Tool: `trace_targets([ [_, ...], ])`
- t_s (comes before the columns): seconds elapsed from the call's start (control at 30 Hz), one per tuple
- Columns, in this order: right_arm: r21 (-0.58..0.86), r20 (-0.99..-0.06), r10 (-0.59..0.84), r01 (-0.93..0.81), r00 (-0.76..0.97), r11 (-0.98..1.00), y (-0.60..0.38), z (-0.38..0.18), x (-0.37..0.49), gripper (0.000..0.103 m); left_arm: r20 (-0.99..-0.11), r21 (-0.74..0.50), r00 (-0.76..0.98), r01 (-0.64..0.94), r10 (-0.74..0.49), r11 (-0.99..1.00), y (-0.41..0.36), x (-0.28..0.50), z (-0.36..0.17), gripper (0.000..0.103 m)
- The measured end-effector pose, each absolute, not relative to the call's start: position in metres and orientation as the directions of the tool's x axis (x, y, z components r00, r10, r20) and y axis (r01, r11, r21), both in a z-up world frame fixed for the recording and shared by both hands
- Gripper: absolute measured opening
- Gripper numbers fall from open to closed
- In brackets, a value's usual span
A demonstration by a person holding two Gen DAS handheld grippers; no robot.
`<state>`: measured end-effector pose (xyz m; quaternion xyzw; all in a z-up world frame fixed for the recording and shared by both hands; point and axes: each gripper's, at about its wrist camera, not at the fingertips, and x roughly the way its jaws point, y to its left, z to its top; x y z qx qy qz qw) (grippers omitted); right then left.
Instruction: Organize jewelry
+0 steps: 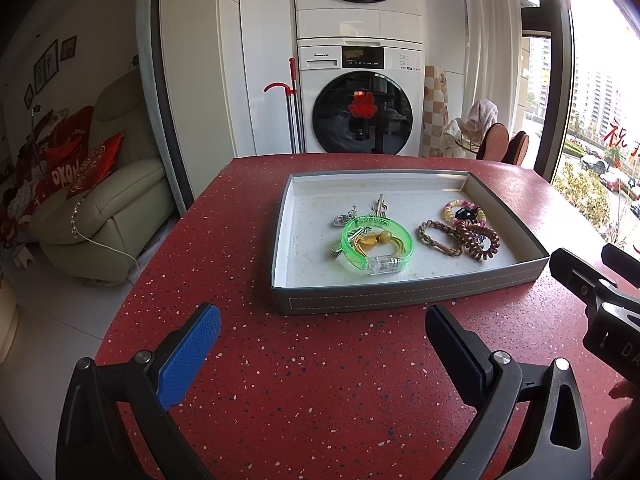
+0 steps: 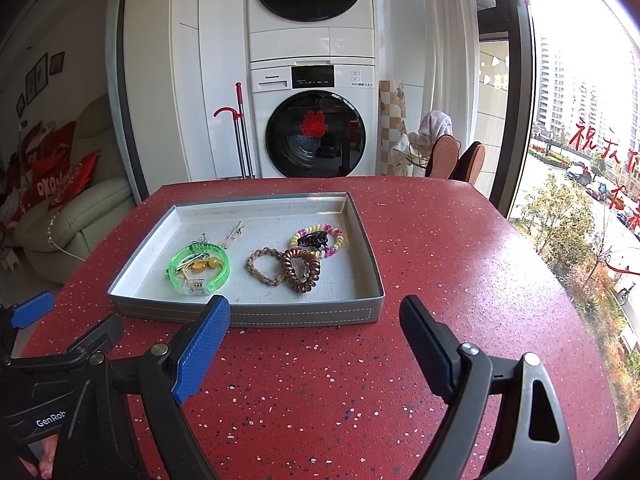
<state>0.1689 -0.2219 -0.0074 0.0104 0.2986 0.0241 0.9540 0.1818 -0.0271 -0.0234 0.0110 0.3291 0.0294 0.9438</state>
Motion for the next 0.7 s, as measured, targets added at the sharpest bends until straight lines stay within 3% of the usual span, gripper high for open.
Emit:
trace_targets([
  [0.7,0.034,-0.570,0.052,-0.040,0.820,0.999,-0.2215,-0.0064,0.1687,0.089,-0.620,0.053,0.781,-0.059,0.078,0.997,-0.0256,0.1810,-0.0240,0.103],
])
